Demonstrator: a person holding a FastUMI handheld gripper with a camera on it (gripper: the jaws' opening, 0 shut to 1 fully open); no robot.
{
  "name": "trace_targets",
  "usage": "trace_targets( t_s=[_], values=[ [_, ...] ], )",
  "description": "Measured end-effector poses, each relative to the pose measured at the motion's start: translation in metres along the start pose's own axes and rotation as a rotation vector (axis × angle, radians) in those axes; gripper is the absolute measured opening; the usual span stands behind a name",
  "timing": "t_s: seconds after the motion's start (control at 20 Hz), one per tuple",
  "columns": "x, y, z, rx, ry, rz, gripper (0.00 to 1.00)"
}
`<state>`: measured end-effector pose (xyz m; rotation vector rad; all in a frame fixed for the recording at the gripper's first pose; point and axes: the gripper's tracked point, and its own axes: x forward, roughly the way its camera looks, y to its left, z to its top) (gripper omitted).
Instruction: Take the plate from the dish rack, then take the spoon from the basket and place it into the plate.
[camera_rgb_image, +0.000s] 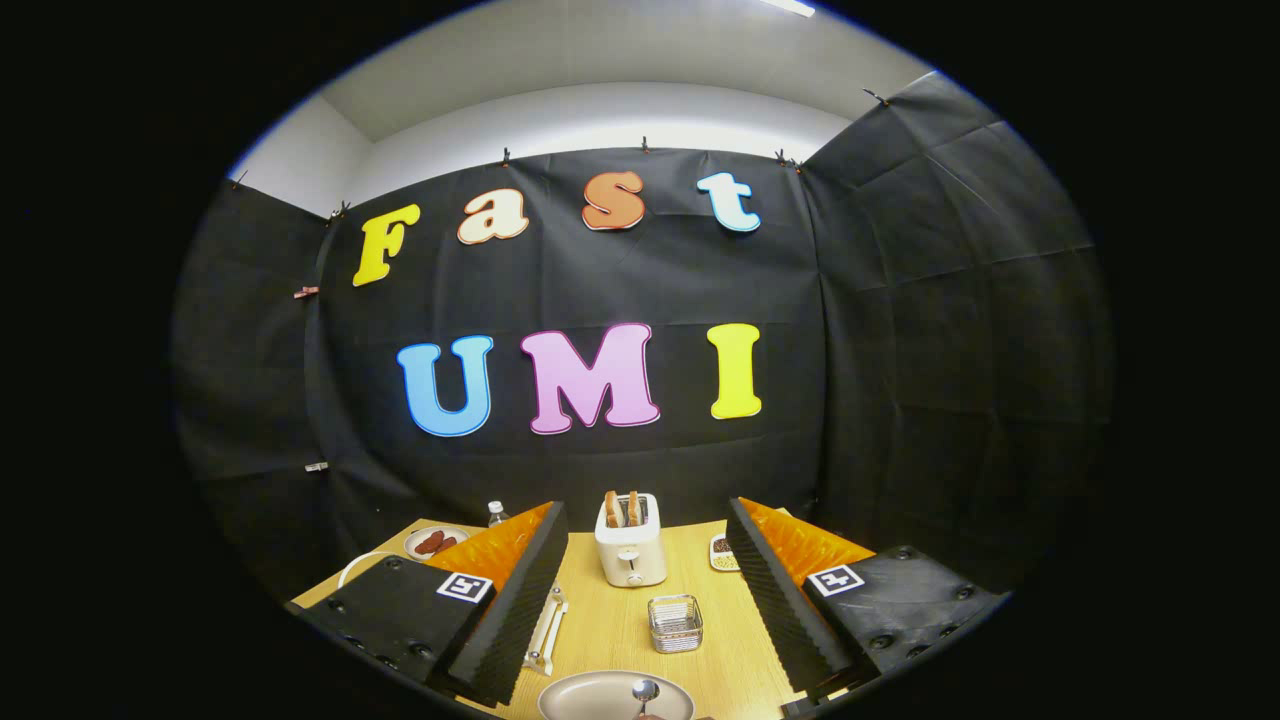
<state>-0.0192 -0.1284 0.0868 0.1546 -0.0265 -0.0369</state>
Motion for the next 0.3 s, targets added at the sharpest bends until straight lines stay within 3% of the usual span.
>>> trace_targets(
  t_s=[0.15, 0.3],
  values=[
    [0.006, -0.019, -0.019, -0.039, 0.029, -0.007, 0.98],
    [0.013, -0.014, -0.020, -0.039, 0.020, 0.050, 0.99]
  ],
)
